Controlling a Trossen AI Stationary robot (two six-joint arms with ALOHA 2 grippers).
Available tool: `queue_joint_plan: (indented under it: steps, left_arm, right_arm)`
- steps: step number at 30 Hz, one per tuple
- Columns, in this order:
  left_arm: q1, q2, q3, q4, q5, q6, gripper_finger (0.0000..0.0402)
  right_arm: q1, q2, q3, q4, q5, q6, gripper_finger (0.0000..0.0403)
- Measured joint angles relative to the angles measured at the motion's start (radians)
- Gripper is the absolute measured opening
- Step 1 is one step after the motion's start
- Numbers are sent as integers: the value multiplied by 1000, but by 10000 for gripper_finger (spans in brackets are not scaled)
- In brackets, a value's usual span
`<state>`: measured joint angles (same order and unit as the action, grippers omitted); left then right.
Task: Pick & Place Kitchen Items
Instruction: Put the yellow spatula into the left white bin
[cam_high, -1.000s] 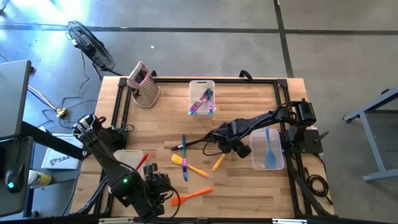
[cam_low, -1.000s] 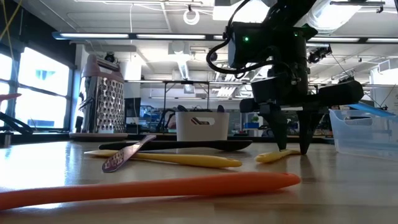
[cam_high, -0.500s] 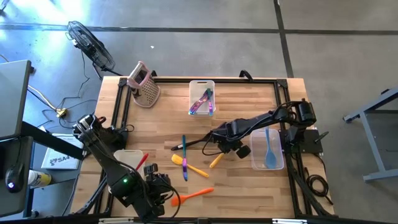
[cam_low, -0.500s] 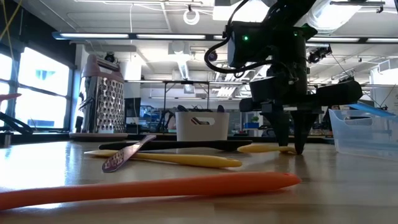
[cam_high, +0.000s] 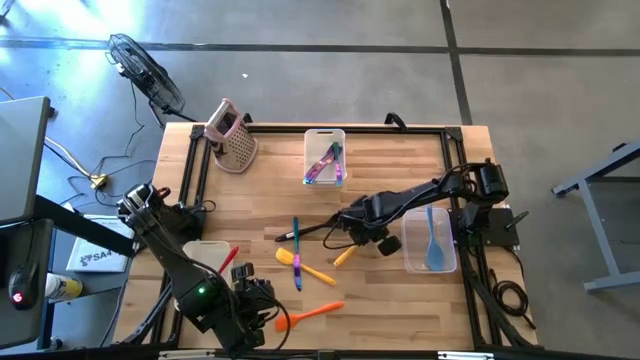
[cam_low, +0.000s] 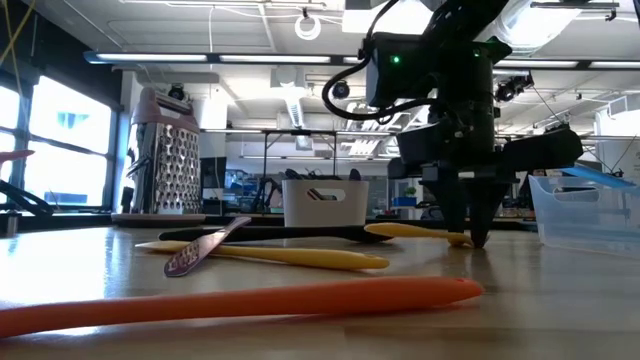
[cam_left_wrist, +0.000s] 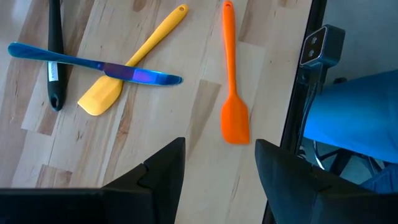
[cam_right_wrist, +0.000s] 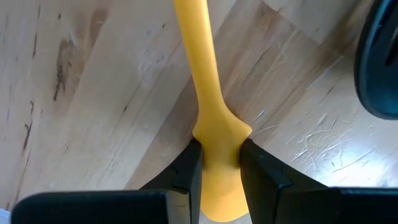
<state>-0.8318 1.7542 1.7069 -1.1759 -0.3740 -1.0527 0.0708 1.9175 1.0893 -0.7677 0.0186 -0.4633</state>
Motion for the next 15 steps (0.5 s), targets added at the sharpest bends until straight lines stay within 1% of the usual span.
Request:
queue_joint_plan:
  steps: [7,13,15]
  left_arm:
    - [0,0,0,0,0,1,187]
    - [0,0,0,-1,0,16,187]
    - [0,0,0,0,-1,22,187]
  right_arm:
    - [12,-9,-1,-3,32,82,75]
    - [47,-82,-15,-1,73,124,74]
    - [61,-100,-15,-13,77,141,64]
